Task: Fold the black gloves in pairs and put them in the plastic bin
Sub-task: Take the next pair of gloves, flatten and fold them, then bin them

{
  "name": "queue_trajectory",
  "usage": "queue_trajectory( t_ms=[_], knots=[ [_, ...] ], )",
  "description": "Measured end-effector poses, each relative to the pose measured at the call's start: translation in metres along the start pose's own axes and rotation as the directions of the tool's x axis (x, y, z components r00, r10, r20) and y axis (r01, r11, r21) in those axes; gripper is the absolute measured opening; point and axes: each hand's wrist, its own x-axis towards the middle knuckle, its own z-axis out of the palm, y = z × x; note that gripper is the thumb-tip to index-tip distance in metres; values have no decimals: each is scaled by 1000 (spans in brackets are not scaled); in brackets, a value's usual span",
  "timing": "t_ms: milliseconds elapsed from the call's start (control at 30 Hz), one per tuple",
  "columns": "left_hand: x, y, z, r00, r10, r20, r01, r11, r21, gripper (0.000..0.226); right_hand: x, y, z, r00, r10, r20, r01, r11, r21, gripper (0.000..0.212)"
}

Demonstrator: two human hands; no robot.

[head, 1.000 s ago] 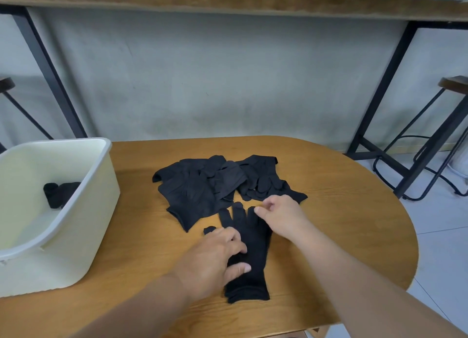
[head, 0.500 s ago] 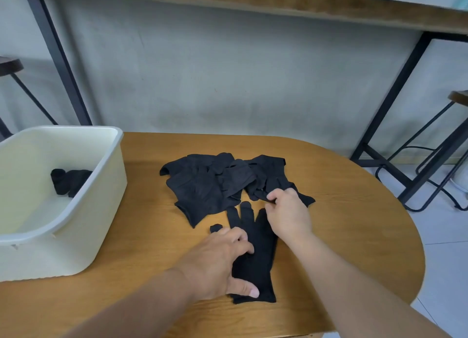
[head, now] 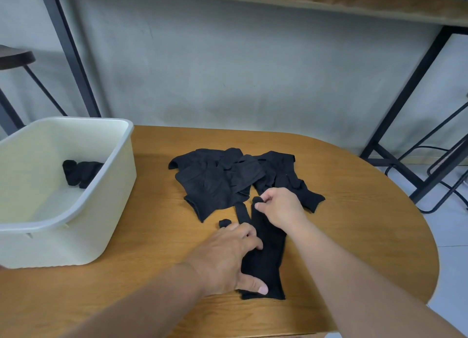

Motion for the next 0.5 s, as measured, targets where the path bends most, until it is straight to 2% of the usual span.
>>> queue_trajectory(
  t_ms=[100,200,267,400,500],
  knots=[
    [0,0,-1,1000,-3,2,3,1000,-5,77,2,-6,-3,999,0,45,5,992,-124,26],
    [0,0,-1,1000,-1,3,1,1000,3,78,8,-13,-5,987,24,156,19,963,-270,28],
    [-1,0,-1,1000,1,2,-1,1000,3,78,11,-17,-6,978,23,206,40,954,-296,30],
    [0,0,0,1000,-1,6,1,1000,-6,77,9,-21,-14,978,-56,200,96,976,-197,26],
    [0,0,0,1000,0,5,0,1000,-6,77,11,-17,-15,976,-55,211,47,998,42,16]
  ],
)
